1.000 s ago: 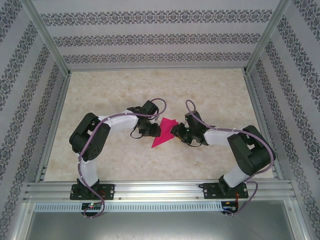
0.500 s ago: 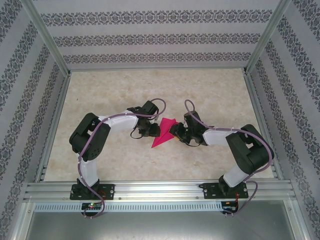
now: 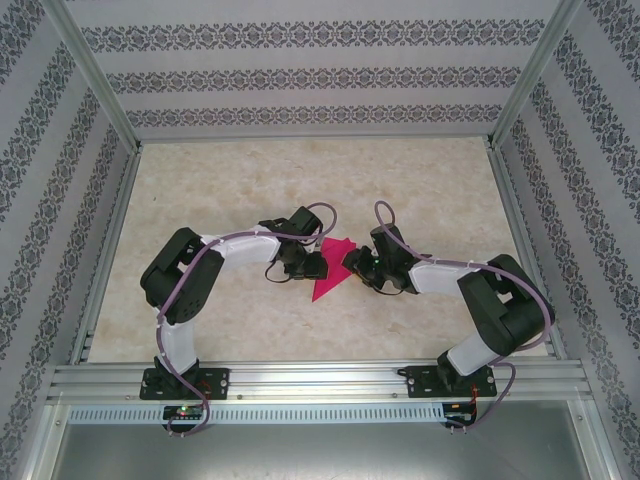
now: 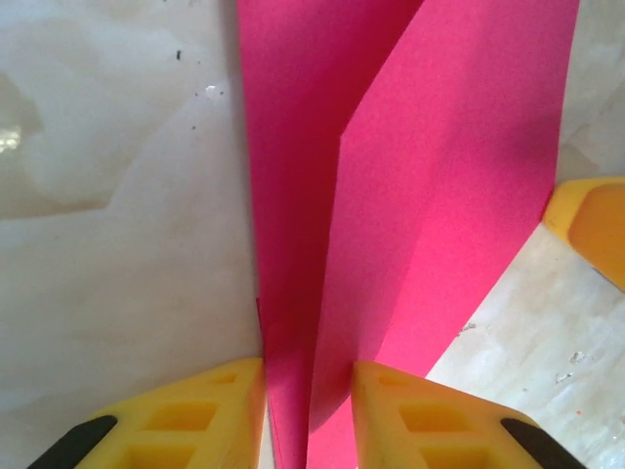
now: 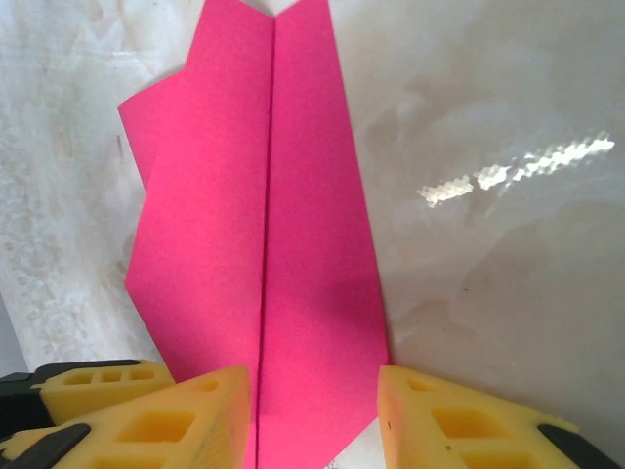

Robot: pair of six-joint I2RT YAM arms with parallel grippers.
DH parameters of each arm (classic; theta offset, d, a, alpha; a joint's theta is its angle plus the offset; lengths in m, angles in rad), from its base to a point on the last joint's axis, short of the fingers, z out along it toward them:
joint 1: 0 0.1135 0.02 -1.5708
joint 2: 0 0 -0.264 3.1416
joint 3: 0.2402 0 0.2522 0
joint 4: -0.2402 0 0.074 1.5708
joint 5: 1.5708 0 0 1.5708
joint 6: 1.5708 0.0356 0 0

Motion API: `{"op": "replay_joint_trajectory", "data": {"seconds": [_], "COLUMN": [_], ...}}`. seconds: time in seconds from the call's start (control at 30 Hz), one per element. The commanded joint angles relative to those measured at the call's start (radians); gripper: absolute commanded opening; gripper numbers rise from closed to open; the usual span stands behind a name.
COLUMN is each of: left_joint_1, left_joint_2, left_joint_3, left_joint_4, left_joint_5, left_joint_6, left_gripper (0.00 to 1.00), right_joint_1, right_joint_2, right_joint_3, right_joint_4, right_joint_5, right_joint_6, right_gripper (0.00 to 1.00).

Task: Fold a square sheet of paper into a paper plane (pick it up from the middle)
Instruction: Turn over the paper at the center of the table.

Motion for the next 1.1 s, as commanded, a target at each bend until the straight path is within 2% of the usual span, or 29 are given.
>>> {"op": "replay_joint_trajectory", "data": {"seconds": [0.0,0.43,0.8,1.07], "left_joint_1": [-0.018,-0.023,-0.027,-0.033], "left_joint_2": [-0.012,-0.007,0.000,0.005], "left_joint_3": [-0.017,-0.021,-0.008,-0.001], "left_joint_4": [0.018,0.006,-0.002,0.001], "left_joint_5": [0.038,0.017,0.024,0.034], "left_joint_6": [-0.020,-0.011,-0.001,0.000], "left_gripper": [0.31,0.30,0.30,0.29], "right_joint_1": [0.007,0.001,0.014,0.014], "right_joint_2": [0.017,-0.039,0.052,0.068], "right_joint_3": [-0.006,0.013,0.011,0.024], "right_joint_4": [0.020,-0.073,0.093,0.112], "right_joint_5": [0.004,0.058,-0.034,-0.052], "right_joint_6": [0.015,-0.046,-0.015,-0.012], "right_gripper": [0.39,0.40,0.39,0.39]}}
